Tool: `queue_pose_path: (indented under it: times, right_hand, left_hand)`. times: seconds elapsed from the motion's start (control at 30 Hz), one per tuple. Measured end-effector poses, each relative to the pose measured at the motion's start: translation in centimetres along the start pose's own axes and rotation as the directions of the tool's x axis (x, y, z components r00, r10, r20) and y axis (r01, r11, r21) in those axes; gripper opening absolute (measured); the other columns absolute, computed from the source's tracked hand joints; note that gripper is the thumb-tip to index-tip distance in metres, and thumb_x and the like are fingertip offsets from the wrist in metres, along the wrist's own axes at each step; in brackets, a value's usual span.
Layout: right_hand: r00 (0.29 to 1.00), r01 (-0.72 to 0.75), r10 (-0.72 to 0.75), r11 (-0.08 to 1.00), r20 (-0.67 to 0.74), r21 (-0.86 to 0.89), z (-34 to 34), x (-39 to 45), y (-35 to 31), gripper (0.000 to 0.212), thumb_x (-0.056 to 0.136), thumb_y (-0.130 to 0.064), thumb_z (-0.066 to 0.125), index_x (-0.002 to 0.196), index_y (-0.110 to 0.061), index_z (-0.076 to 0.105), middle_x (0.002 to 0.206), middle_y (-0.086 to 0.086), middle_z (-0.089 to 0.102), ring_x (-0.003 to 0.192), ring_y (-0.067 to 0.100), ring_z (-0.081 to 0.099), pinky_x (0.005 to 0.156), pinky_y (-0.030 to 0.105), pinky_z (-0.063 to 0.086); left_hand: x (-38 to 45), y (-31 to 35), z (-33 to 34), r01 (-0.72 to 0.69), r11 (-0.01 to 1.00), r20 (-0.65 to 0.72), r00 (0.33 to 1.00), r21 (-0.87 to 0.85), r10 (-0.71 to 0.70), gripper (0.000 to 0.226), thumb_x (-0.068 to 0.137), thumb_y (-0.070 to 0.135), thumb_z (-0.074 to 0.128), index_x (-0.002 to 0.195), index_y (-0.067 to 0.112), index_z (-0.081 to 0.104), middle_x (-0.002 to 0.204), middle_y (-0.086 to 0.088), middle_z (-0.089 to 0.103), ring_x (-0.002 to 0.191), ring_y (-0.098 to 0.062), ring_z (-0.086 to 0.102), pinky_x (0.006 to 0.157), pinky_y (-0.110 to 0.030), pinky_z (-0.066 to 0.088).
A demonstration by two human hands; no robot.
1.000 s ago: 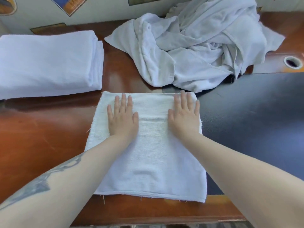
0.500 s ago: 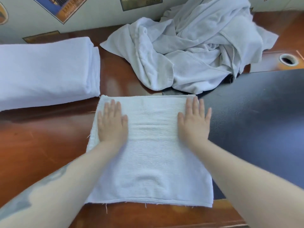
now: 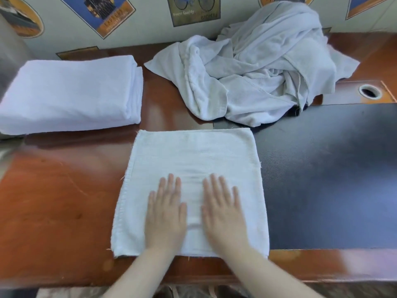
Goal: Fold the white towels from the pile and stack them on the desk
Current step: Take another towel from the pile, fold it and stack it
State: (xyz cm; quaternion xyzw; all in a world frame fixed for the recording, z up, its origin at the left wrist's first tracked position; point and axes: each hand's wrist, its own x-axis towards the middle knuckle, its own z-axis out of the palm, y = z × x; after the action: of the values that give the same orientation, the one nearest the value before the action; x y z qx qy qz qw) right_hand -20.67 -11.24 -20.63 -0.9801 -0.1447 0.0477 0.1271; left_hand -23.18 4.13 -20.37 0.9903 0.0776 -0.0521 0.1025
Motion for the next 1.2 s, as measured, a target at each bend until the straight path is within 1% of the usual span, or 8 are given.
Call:
queue_pose_path:
  times: [0.13,0.37,0.57,0.67,0.77,0.93,1.03,1.2]
  right_hand:
    - [0.994,0.070,-0.067,0.997,0.088,-0.025,1.0,-4.6,0.5,0.059,0.100,-0.042,0.030,0.154,-0.018,0.030,0.160,0.001,0.024,0.148,0.024,0.023,0.114,0.048,0.017]
    - [0.900,-0.427,0.431,0.902,0.072,-0.064,-0.3,-7.7,4.7,0.069,0.098,-0.060,0.004,0.156,-0.024,-0.008,0.164,-0.004,-0.009,0.151,0.018,-0.008,0.122,0.041,-0.001]
    - [0.529,-0.778,0.848,0.462,0.046,0.426,-2.5,-7.5,0.6,0.059,0.079,-0.045,0.069,0.125,-0.011,0.053,0.130,0.011,0.049,0.123,0.032,0.043,0.097,0.045,0.038]
    - [0.531,-0.740,0.834,0.369,0.150,0.562,-3.4,-8.0,0.0,0.030,0.081,-0.033,0.067,0.103,-0.015,0.057,0.112,0.007,0.059,0.104,0.030,0.054,0.084,0.042,0.046]
    - [0.536,-0.611,0.822,0.220,0.192,0.761,-3.8,-10.2,-0.5,0.019,0.080,-0.022,0.072,0.090,-0.011,0.059,0.097,0.010,0.067,0.083,0.027,0.062,0.077,0.042,0.052]
    - [0.371,-0.256,0.739,-0.500,0.562,0.827,-1.3,-15.7,-3.4,0.036,0.082,-0.010,0.077,0.113,-0.006,0.060,0.112,0.011,0.068,0.091,0.023,0.066,0.079,0.033,0.052]
    - [0.411,-0.137,0.570,-0.733,0.711,0.667,-0.7,-17.3,-6.4,0.028,0.090,-0.016,0.068,0.116,-0.009,0.059,0.127,0.013,0.061,0.114,0.025,0.059,0.101,0.035,0.045]
    - [0.404,-0.121,0.605,-0.708,0.686,0.695,-2.3,-17.0,-8.7,0.040,0.096,-0.012,0.060,0.134,-0.003,0.051,0.135,0.019,0.056,0.126,0.031,0.053,0.106,0.039,0.043]
  left_hand:
    - [-3.6,-0.7,0.7,-0.001,0.999,0.072,0.997,0.041,-0.002,0.065,0.099,0.049,0.000,0.154,0.019,0.018,0.161,0.001,0.014,0.149,-0.019,0.013,0.119,-0.041,0.009]
    - [-5.5,-7.6,-0.5,0.103,0.993,0.028,0.994,0.066,-0.105,0.072,0.091,0.056,-0.018,0.153,0.022,-0.004,0.161,0.004,-0.009,0.150,-0.016,-0.006,0.121,-0.039,0.003]
    - [-7.1,-9.3,-2.8,0.436,0.833,0.043,0.892,-0.339,-0.450,0.063,0.085,0.044,0.068,0.136,0.013,0.046,0.131,-0.009,0.050,0.119,-0.032,0.044,0.096,-0.046,0.039]
    - [-7.1,-10.2,-4.0,0.460,0.734,0.192,0.885,-0.499,-0.424,0.034,0.085,0.033,0.069,0.107,0.010,0.059,0.110,-0.008,0.060,0.100,-0.029,0.054,0.080,-0.039,0.044]
    - [-7.4,-11.5,-5.2,0.532,0.416,0.342,0.826,-0.738,-0.449,0.012,0.091,0.018,0.066,0.093,0.007,0.061,0.105,-0.011,0.065,0.088,-0.025,0.060,0.074,-0.039,0.051]
    - [-12.3,-11.9,-4.5,0.574,-0.347,0.670,0.604,-0.741,-0.431,0.026,0.094,0.005,0.059,0.119,0.003,0.051,0.112,-0.014,0.064,0.092,-0.031,0.064,0.085,-0.043,0.050]
    - [-15.1,-9.4,-3.9,0.520,-0.483,0.709,0.552,-0.704,-0.439,0.037,0.091,0.011,0.066,0.126,0.005,0.053,0.113,-0.015,0.062,0.097,-0.030,0.060,0.092,-0.040,0.047]
    - [-15.8,-7.4,-4.5,0.510,-0.554,0.747,0.539,-0.658,-0.390,0.027,0.091,0.010,0.065,0.116,0.007,0.057,0.115,-0.018,0.064,0.100,-0.029,0.061,0.088,-0.037,0.047]
